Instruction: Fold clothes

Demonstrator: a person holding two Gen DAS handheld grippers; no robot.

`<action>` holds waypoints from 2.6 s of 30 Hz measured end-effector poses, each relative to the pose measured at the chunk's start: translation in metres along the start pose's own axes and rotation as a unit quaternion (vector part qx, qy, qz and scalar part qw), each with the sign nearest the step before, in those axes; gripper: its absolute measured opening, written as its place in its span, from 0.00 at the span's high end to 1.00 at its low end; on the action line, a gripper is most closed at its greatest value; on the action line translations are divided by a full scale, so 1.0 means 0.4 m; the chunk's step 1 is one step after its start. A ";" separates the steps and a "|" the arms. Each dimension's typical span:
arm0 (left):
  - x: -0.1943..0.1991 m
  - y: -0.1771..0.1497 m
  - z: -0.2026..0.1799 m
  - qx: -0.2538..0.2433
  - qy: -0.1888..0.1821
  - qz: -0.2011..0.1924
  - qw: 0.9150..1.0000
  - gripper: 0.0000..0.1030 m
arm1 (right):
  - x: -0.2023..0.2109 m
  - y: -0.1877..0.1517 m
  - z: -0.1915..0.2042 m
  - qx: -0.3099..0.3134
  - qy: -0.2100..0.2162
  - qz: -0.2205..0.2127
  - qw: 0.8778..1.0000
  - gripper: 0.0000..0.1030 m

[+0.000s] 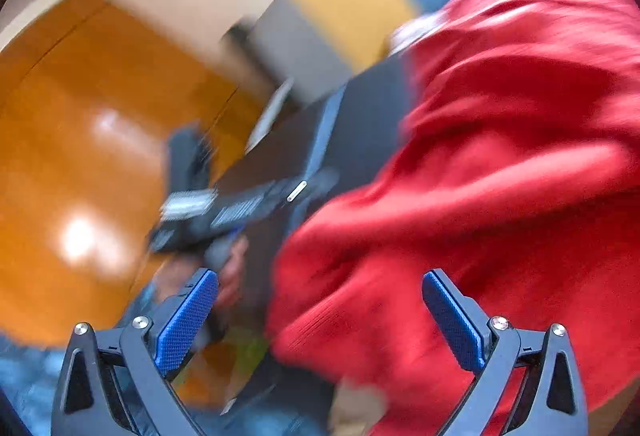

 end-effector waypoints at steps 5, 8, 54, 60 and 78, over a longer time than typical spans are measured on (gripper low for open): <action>-0.090 0.032 -0.036 -0.039 0.021 0.022 0.999 0.64 | -0.040 0.014 -0.090 0.034 -0.122 -0.032 0.991 0.00; -0.123 0.050 -0.045 -0.065 0.038 0.022 0.997 0.64 | -0.076 -0.010 -0.135 -0.025 -0.120 -0.025 0.992 0.00; 0.473 -0.322 0.736 0.256 0.199 -0.152 0.934 0.90 | -0.533 -0.411 0.433 0.328 0.005 0.248 0.911 0.40; 0.522 -0.430 0.776 0.255 0.234 -0.112 0.931 0.77 | -0.454 -0.413 0.479 0.329 0.047 0.269 0.904 0.40; 0.285 -0.226 0.263 -0.047 0.121 -0.073 0.989 0.60 | -0.657 0.156 0.174 0.194 -0.132 0.168 0.957 0.36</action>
Point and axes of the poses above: each gripper's, at about its wrist camera, not at the fingertips, and x roughly against the way its jaws point, z to its left, y to its top, the point moved 9 cm from there along -x, roughly the way its jaws point, and after that the axes turned 3 degrees about y, right-handed, at the moved point
